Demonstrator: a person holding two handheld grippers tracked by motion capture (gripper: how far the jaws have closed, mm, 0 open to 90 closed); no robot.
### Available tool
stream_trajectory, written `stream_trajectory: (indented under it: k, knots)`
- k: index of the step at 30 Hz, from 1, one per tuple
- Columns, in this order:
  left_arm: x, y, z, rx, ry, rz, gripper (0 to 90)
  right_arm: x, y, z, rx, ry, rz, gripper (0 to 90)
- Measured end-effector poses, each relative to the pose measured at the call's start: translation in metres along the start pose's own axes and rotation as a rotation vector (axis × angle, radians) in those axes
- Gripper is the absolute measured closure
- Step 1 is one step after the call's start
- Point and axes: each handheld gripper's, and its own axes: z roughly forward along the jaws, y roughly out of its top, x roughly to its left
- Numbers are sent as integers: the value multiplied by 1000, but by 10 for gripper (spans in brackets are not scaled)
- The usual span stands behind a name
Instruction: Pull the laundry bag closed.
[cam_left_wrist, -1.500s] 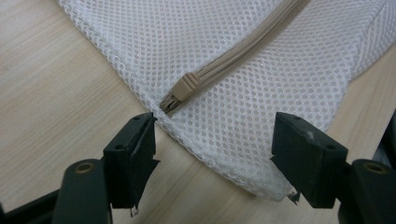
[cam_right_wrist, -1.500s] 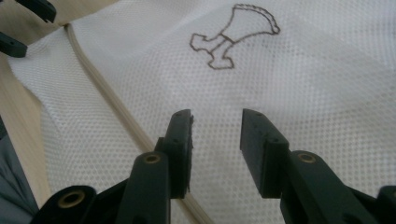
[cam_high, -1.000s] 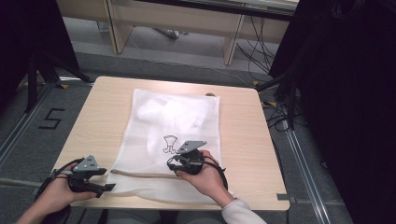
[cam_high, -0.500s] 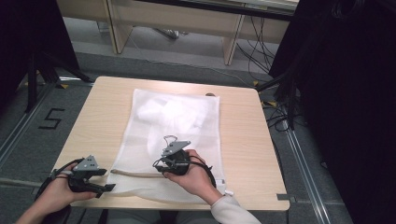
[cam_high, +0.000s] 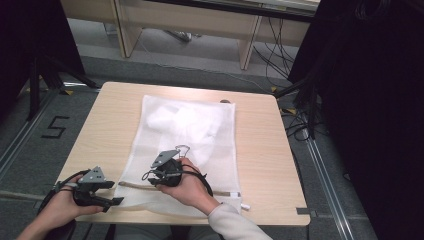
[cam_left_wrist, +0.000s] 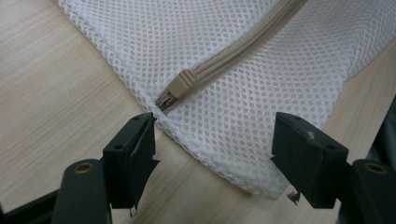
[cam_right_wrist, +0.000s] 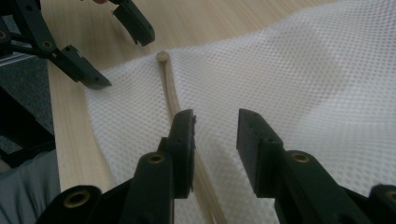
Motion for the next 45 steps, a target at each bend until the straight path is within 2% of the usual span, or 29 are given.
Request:
stream_trajectory:
  k: [7, 10, 11, 14, 16, 17, 24, 27, 28, 29, 30, 33, 36, 37, 42, 43, 45]
  knots:
    - [0, 0, 0, -4, -2, -3, 299, 4, 10, 14, 20, 21, -7, 711]
    - [0, 0, 0, -4, -4, -4, 299, 6, 17, 23, 30, 48, -16, 729]
    - [0, 0, 0, -5, -3, -4, 299, 8, 19, 25, 33, 49, 3, 734]
    - [0, 0, 0, -6, -3, -6, 299, 10, 24, 32, 33, 66, -13, 749]
    - [0, 0, 0, -6, -4, -6, 299, 12, 26, 36, 49, 69, -6, 750]
    - [-1, 0, 1, -8, -7, -27, 299, 13, 26, 39, 42, 67, -5, 749]
    - [-1, 0, 1, -9, -7, -25, 298, 16, 32, 53, 57, 81, -9, 760]
    - [-1, -1, 1, -18, -4, -35, 298, 19, 35, 59, 67, 89, 9, 764]
    - [-1, -1, 1, -18, -4, -35, 299, 17, 37, 60, 64, 88, -20, 768]
    - [0, -1, 1, -7, 0, -23, 299, 17, 37, 60, 64, 88, -20, 768]
    - [0, -1, 1, -7, -1, -24, 299, 18, 38, 62, 70, 96, -3, 771]
    - [0, -1, 1, -8, 0, -27, 299, 21, 43, 67, 71, 108, 1, 774]
    - [0, -1, 1, -8, -4, -28, 299, 20, 45, 73, 65, 106, -30, 775]
    - [0, -1, 1, -8, -4, -28, 299, 23, 45, 74, 75, 111, 15, 775]
    - [0, -1, 1, -8, 0, -30, 299, 23, 44, 80, 86, 120, 14, 773]
    - [0, -1, 1, -7, 0, -30, 299, 21, 45, 83, 76, 119, -14, 773]
    - [1, 0, 0, -10, 3, -20, 299, 20, 45, 85, 75, 123, -9, 773]
